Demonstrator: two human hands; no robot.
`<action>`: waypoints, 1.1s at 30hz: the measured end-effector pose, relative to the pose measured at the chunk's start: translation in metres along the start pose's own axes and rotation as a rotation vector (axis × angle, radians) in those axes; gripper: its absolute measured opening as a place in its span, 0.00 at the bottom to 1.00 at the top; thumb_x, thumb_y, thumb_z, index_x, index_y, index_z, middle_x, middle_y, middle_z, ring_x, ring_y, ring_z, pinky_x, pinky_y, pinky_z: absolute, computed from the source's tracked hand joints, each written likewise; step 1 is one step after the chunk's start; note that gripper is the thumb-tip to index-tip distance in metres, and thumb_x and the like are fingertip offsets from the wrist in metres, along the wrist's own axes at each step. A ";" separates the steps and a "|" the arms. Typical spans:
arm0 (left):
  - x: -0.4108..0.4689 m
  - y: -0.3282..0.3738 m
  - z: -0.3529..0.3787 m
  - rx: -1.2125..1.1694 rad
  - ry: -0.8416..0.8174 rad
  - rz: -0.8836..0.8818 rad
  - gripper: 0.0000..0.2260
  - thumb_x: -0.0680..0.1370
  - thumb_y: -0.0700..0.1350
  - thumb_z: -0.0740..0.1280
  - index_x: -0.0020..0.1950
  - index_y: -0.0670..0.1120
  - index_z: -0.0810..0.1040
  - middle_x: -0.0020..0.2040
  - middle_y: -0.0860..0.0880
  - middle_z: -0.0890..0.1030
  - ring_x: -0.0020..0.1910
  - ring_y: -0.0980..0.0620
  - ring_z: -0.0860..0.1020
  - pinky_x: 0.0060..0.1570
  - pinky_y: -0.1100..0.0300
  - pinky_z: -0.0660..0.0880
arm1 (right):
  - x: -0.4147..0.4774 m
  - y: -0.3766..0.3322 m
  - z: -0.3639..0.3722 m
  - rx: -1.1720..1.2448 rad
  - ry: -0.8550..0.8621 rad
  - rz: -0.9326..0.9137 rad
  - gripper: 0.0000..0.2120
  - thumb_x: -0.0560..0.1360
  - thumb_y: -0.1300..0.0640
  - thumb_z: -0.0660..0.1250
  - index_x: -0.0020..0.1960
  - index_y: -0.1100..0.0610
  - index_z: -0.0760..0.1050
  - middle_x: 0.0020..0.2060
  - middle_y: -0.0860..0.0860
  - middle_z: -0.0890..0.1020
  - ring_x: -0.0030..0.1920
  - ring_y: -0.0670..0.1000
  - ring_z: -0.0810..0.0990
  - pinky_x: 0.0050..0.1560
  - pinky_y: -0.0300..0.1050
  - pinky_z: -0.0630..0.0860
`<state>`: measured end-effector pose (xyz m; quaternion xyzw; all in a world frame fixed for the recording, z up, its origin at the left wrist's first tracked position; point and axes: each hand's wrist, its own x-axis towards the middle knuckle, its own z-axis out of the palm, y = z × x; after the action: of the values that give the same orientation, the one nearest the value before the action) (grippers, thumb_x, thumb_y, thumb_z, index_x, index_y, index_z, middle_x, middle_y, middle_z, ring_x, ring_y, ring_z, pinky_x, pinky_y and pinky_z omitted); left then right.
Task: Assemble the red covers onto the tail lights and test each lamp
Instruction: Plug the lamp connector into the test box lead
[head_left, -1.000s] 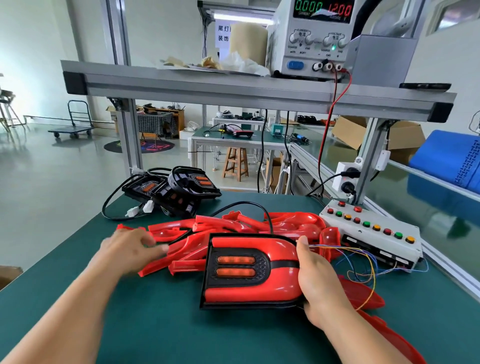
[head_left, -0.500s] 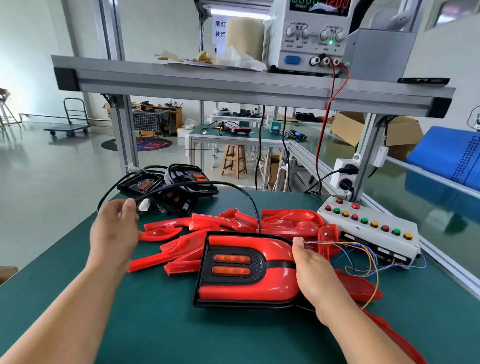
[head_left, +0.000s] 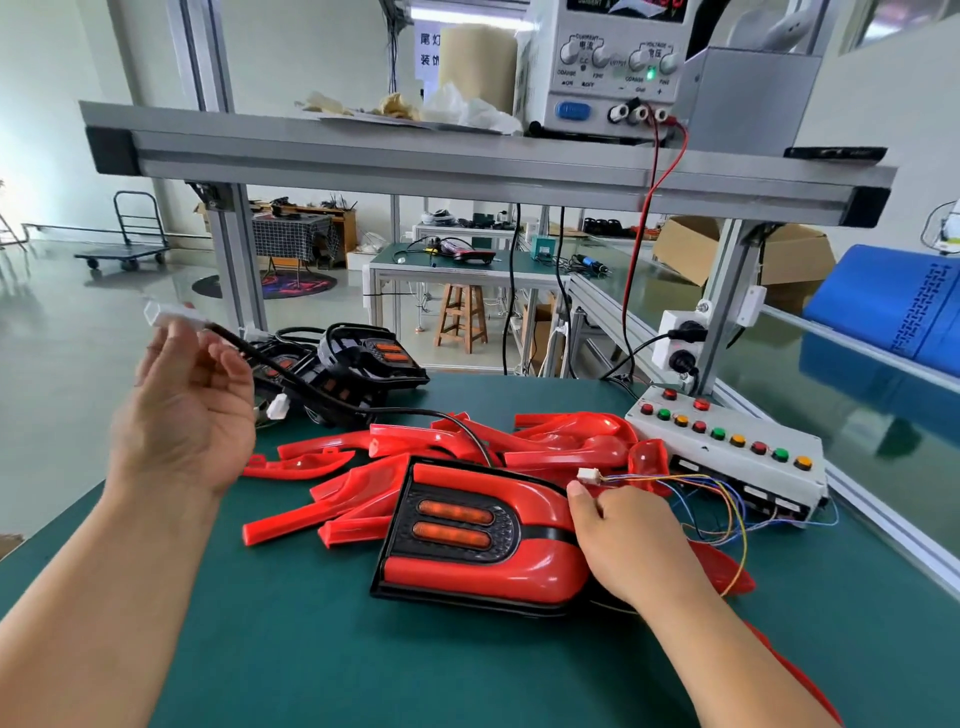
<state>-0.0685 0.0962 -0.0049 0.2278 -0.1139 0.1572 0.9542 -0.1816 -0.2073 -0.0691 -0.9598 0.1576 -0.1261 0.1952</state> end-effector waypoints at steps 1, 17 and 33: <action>0.002 0.000 0.008 0.031 -0.017 0.022 0.04 0.72 0.43 0.70 0.38 0.50 0.80 0.32 0.54 0.79 0.32 0.61 0.77 0.37 0.71 0.74 | -0.001 0.000 -0.003 -0.031 0.013 -0.005 0.25 0.82 0.43 0.51 0.30 0.53 0.67 0.29 0.49 0.72 0.35 0.51 0.74 0.40 0.44 0.67; 0.004 -0.080 0.095 1.184 -0.695 0.182 0.07 0.81 0.46 0.63 0.51 0.60 0.75 0.40 0.59 0.78 0.37 0.66 0.73 0.43 0.70 0.71 | 0.056 0.013 -0.020 -0.458 -0.051 0.100 0.12 0.76 0.48 0.63 0.55 0.52 0.78 0.55 0.51 0.80 0.60 0.55 0.75 0.64 0.56 0.65; -0.022 -0.129 0.092 1.227 -1.074 -0.029 0.08 0.74 0.49 0.68 0.47 0.63 0.82 0.48 0.62 0.84 0.52 0.66 0.79 0.51 0.75 0.70 | 0.048 0.023 -0.022 0.112 0.370 -0.117 0.07 0.81 0.49 0.59 0.51 0.45 0.77 0.42 0.43 0.79 0.48 0.49 0.76 0.49 0.47 0.54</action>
<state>-0.0565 -0.0619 0.0178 0.7555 -0.4467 0.0486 0.4768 -0.1500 -0.2517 -0.0502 -0.9153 0.1273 -0.3203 0.2083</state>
